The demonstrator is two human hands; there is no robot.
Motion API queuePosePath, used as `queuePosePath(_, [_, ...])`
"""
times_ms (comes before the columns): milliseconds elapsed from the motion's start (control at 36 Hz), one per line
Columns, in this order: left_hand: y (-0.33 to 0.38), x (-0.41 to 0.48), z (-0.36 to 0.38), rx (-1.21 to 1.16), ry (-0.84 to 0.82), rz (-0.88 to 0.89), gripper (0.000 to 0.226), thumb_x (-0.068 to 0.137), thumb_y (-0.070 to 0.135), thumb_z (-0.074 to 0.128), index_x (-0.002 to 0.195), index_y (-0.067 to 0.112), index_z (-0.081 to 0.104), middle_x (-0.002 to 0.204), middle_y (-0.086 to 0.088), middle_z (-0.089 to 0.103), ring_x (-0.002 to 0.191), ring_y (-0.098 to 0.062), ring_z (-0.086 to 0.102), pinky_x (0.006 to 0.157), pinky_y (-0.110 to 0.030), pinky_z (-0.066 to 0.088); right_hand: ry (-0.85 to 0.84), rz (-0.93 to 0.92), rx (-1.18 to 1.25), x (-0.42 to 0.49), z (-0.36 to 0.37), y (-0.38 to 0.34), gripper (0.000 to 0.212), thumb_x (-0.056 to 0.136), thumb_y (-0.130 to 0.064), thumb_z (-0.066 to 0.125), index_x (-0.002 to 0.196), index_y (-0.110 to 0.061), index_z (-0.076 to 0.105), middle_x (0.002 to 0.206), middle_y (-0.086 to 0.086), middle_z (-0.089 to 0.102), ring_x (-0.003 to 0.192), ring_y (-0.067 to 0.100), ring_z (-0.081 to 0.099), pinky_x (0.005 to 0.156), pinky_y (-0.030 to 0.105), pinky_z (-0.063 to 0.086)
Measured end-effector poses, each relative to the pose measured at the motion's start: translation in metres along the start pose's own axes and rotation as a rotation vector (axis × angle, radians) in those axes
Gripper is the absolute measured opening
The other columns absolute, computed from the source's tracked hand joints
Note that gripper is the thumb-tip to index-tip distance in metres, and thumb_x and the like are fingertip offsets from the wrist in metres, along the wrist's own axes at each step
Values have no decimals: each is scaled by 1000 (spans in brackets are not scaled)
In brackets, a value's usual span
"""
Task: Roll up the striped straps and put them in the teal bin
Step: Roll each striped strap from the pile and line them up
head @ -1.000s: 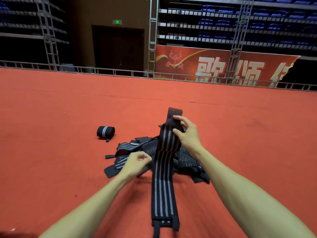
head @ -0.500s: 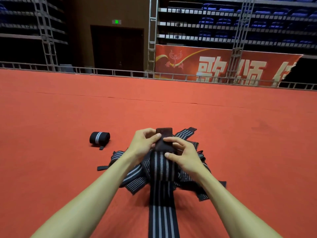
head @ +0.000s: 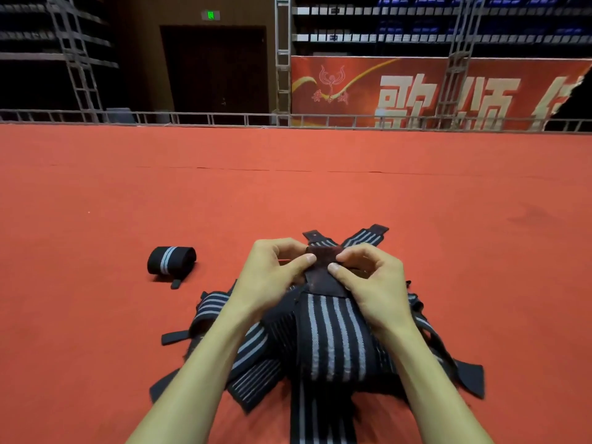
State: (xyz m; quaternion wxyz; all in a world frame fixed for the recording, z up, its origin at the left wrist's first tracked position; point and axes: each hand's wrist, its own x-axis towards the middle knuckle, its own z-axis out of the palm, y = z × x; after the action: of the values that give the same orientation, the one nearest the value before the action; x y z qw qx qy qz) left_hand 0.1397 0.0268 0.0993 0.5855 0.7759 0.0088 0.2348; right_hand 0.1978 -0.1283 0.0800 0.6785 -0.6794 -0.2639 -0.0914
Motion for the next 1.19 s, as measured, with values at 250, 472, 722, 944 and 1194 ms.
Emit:
queuePosePath(250, [-22, 2, 6, -6, -17, 76, 21, 87, -3, 67, 82, 15, 75, 77, 8, 76, 70, 0, 66, 68, -16, 51, -75, 78, 81, 6, -1, 9, 22, 84, 0, 71, 92, -21, 73, 79, 1, 75, 69, 7, 66, 60, 17, 49])
queuePosePath(472, [-26, 14, 5, -47, -40, 15, 19, 88, -1, 68, 89, 16, 75, 81, -13, 75, 72, -16, 63, 67, -31, 49, -68, 24, 32, 15, 0, 18, 24, 79, 3, 76, 78, -20, 74, 79, -3, 76, 74, 9, 70, 71, 20, 52])
queuePosePath(722, [-24, 14, 0, 33, -47, 162, 27, 84, -10, 67, 82, 16, 74, 79, 9, 76, 75, -1, 69, 72, -14, 51, -84, 98, 244, 14, 5, 18, 27, 79, 10, 71, 76, -16, 76, 80, 7, 75, 76, 15, 69, 70, 27, 55])
queuePosePath(944, [-13, 9, 9, -69, -7, 78, 14, 86, 19, 70, 73, 18, 71, 70, 6, 70, 65, -5, 61, 62, -21, 49, -62, -102, 136, 17, 1, 17, 26, 77, 13, 73, 77, -13, 76, 79, 3, 76, 74, 14, 72, 72, 24, 56])
queuePosePath(1194, [-10, 8, 1, -65, -77, -12, 4, 86, 15, 72, 82, 16, 72, 87, -15, 74, 71, -15, 61, 69, -32, 48, -63, -232, 105, 16, 3, 15, 37, 72, 23, 69, 76, -13, 74, 87, 1, 75, 80, 7, 70, 76, 16, 52])
